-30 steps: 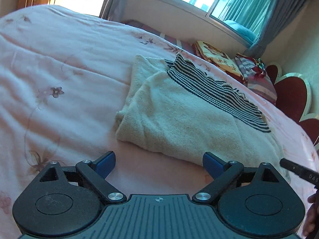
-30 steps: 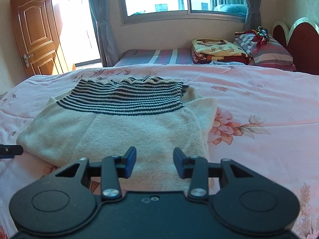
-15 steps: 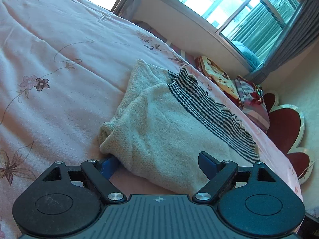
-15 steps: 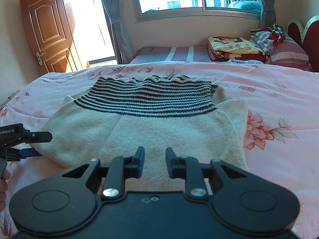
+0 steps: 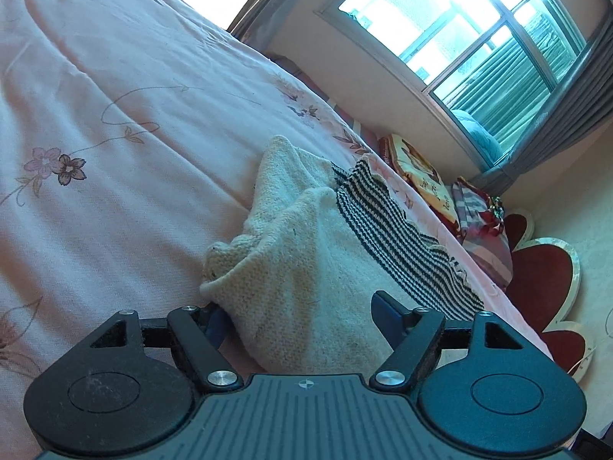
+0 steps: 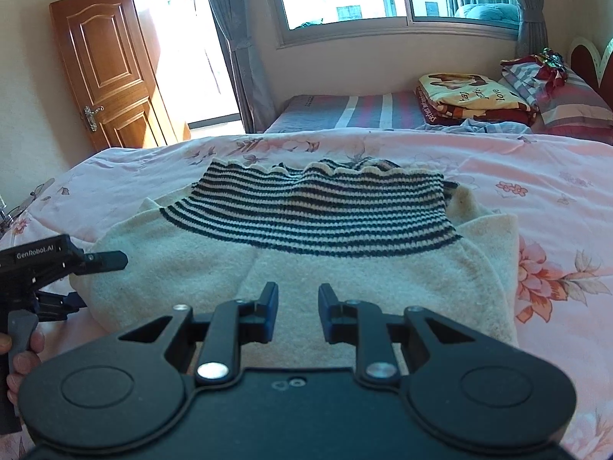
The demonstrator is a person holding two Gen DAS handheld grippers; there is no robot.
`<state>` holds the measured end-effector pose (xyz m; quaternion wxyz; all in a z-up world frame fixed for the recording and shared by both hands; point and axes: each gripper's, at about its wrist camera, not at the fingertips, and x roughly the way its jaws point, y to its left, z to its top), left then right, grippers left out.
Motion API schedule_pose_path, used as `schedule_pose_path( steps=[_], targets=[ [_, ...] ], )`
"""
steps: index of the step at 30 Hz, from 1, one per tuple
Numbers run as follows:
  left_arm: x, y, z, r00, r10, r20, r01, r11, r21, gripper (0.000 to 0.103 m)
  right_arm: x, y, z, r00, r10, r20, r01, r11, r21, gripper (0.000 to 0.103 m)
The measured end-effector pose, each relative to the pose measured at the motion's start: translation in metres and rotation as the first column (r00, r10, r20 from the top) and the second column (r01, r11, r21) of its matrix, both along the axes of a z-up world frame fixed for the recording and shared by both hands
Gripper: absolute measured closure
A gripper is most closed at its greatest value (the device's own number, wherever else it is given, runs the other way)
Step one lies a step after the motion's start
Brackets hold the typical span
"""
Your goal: Fold small clothes
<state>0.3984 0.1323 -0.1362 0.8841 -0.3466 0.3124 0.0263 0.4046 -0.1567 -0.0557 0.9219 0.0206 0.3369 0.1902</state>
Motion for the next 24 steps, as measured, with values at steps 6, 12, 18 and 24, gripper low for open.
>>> schedule_pose_path(
  steps=[6,12,18,24],
  targets=[
    [0.011,0.014,-0.017,0.999,0.023,-0.03,-0.027,0.987,-0.155,0.08,0.012,0.02,-0.004,0.999,0.035,-0.019,-0.034,0.999,0.018,0.092],
    [-0.003,0.011,-0.003,0.998,0.014,0.061,-0.004,0.986,-0.168,0.086,0.019,0.036,-0.008,0.997,0.068,-0.032,-0.069,0.998,-0.01,0.095],
    [0.005,0.018,-0.03,0.999,0.036,-0.015,-0.038,0.975,-0.218,0.086,0.019,0.05,-0.028,0.996,0.09,-0.021,-0.092,0.981,-0.168,0.101],
    [0.005,0.005,-0.013,0.997,0.021,0.07,-0.005,0.976,-0.217,0.087,0.025,0.034,-0.029,0.996,0.065,-0.056,-0.069,0.995,-0.065,0.101]
  ],
)
